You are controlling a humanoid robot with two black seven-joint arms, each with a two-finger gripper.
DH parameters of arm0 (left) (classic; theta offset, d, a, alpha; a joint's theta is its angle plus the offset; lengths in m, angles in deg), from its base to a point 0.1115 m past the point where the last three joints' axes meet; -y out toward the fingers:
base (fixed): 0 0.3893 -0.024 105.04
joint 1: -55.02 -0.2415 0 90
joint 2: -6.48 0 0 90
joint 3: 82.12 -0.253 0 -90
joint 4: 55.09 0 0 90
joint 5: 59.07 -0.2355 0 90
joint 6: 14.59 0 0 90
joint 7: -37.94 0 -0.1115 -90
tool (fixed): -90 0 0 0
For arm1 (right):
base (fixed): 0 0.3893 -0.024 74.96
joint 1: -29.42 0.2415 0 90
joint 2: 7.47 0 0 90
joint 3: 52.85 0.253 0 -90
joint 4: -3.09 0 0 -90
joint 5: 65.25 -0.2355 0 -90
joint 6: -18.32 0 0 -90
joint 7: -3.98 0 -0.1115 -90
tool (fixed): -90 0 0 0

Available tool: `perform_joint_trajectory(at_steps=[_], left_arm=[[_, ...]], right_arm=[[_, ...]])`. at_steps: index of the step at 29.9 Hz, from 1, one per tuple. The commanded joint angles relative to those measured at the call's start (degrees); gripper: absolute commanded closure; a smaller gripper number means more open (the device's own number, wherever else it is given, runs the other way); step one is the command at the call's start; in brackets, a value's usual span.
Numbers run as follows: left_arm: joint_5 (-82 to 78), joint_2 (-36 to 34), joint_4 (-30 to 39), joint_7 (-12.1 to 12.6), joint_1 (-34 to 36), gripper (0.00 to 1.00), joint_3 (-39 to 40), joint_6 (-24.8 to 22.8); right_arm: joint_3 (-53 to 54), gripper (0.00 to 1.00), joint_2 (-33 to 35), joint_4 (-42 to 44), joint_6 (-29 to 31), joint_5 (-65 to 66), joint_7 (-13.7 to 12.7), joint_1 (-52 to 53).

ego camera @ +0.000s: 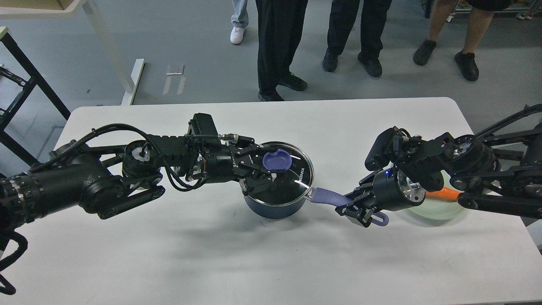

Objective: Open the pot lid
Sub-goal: 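Lift the glass lid off with the left gripper and lower it beside the pan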

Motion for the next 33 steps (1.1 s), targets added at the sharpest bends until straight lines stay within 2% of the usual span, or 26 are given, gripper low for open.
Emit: perform_joint_trajectory(at_steps=[1,7,12,18,26,33], left_arm=[[0.1,-0.2,0.1,0.0,0.1,0.51,0.0,-0.1],[3.0,-1.3,0.9,0.0,1.8,0.51,0.3,-0.4],[7.4,-5.1,1.0,0.0,4.9,0.51,0.2,-0.7],[8.4,-13.9,1.9,0.0,5.9,0.51,0.0,-1.2],[9.7,-27.3,1.3,0.0,0.9,0.51,-5.4,-0.7],[10.5,-28.9,-0.9,0.0,-7.2,0.51,-5.6,2.4]], right_arm=[[-0.1,0.72,0.0,0.0,0.0,0.0,0.0,0.0],[-0.1,0.71,0.1,0.0,0.0,-0.1,0.0,0.0],[-0.1,0.71,0.1,0.1,0.0,0.0,0.0,0.1],[-0.1,0.71,0.1,0.0,0.0,-0.1,0.0,0.1],[-0.1,0.71,0.2,-0.1,0.0,-0.1,0.0,0.1],[0.0,0.71,0.1,-0.1,0.0,-0.1,0.0,0.1]])
